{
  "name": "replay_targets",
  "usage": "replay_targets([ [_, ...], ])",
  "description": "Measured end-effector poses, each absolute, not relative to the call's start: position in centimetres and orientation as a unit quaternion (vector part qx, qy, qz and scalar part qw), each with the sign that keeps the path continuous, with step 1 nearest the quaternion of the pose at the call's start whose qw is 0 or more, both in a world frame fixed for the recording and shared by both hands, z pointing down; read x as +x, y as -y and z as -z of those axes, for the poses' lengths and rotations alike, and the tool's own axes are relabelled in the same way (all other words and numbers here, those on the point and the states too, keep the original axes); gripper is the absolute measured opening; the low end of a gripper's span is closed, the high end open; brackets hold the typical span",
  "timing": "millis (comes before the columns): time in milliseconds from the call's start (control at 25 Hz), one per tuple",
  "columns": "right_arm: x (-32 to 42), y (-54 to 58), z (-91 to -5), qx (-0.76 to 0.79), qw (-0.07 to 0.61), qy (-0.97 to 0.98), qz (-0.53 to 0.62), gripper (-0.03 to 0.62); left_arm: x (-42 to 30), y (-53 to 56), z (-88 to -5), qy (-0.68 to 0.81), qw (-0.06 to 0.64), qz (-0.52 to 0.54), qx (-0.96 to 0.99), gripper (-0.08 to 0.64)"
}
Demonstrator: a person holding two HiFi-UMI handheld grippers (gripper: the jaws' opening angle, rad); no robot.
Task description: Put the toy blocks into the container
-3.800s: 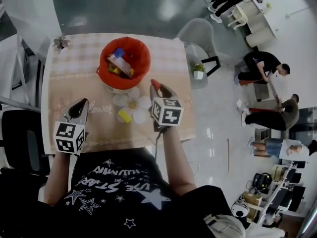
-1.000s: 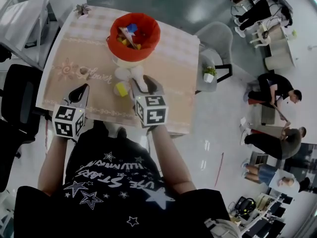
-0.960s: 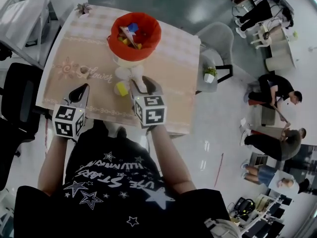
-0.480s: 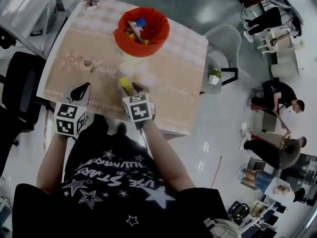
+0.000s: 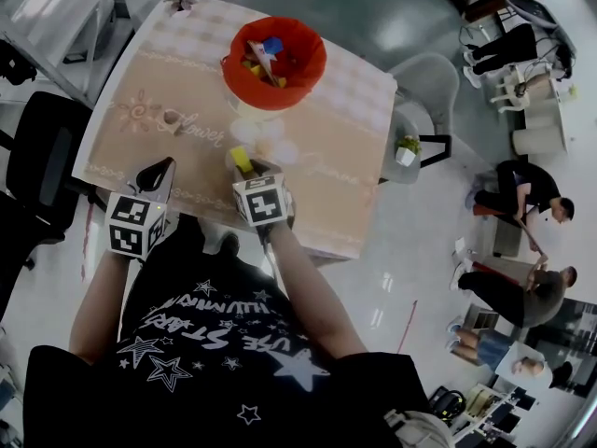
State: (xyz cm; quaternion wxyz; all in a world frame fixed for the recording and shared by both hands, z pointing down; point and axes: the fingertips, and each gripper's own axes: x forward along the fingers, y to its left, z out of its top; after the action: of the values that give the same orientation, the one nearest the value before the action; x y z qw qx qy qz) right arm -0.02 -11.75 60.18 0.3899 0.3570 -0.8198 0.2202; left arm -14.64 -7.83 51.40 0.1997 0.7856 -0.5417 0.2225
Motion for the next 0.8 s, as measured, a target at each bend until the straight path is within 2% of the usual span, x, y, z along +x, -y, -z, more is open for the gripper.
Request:
replay_targets([
  [240, 0.0, 12.2, -57.6, 0.353, 0.360, 0.834, -0.223, 0.138, -14.9, 8.3, -50.8, 0.547, 0.192, -0.216, 0.785, 0.011],
  [800, 0.6, 16.1, -43.7, 0.373, 0.217, 0.885, -0.176, 0.138, -13.9, 10.2, -48.1, 0.553, 0.166, -0.192, 0.793, 0.011],
])
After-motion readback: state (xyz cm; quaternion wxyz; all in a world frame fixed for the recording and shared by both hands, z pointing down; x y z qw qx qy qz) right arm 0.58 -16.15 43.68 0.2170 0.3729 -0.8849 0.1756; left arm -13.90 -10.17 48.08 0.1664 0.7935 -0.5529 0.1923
